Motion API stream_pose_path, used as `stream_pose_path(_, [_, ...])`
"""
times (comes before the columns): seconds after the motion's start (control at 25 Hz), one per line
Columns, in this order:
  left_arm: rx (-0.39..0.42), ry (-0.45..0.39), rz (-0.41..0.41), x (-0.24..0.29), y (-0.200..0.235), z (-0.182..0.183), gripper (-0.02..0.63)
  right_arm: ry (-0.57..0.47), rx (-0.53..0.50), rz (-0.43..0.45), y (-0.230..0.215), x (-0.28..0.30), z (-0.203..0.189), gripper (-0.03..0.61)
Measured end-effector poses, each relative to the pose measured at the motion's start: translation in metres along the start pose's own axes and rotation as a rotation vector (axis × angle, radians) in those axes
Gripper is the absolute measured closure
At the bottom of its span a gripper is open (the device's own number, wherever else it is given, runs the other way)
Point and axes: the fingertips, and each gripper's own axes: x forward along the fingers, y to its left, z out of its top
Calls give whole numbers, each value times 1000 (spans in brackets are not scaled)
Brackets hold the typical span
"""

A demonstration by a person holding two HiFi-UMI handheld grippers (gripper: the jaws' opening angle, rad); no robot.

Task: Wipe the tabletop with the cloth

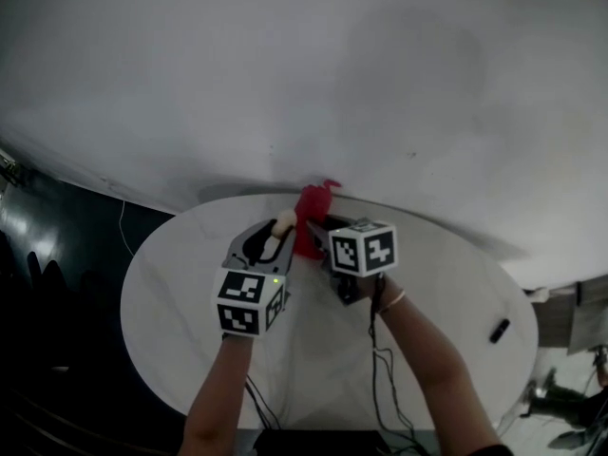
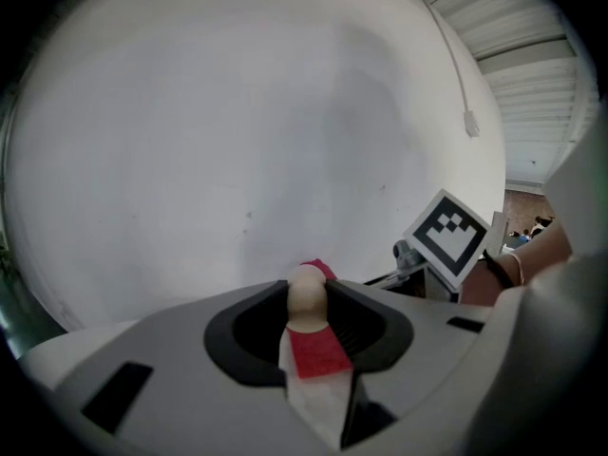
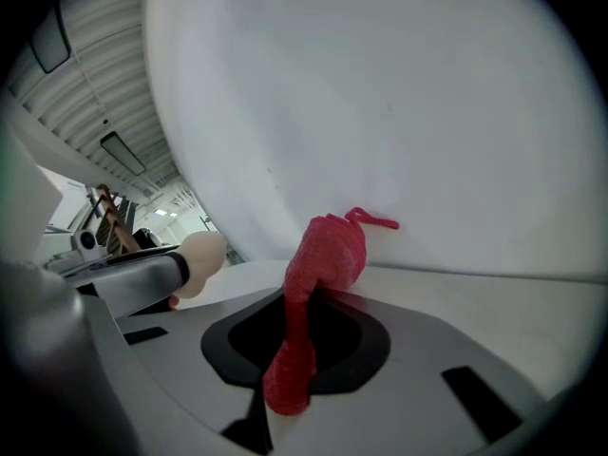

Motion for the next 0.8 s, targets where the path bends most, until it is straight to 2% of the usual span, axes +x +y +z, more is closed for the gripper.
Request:
stream_pose_path(0.16, [-12,7,3,2,5,-4,488,69,38,-56,-15,14,-4,529])
stream_pose_path(0.36, [14,7,-29,14,-6,2,488,145,45,-154,-46,3,-7,529])
stream_pose_path(0.8, [61,6,-203,60,-98,10,488,188,122,-363,-141,-96,-35,529])
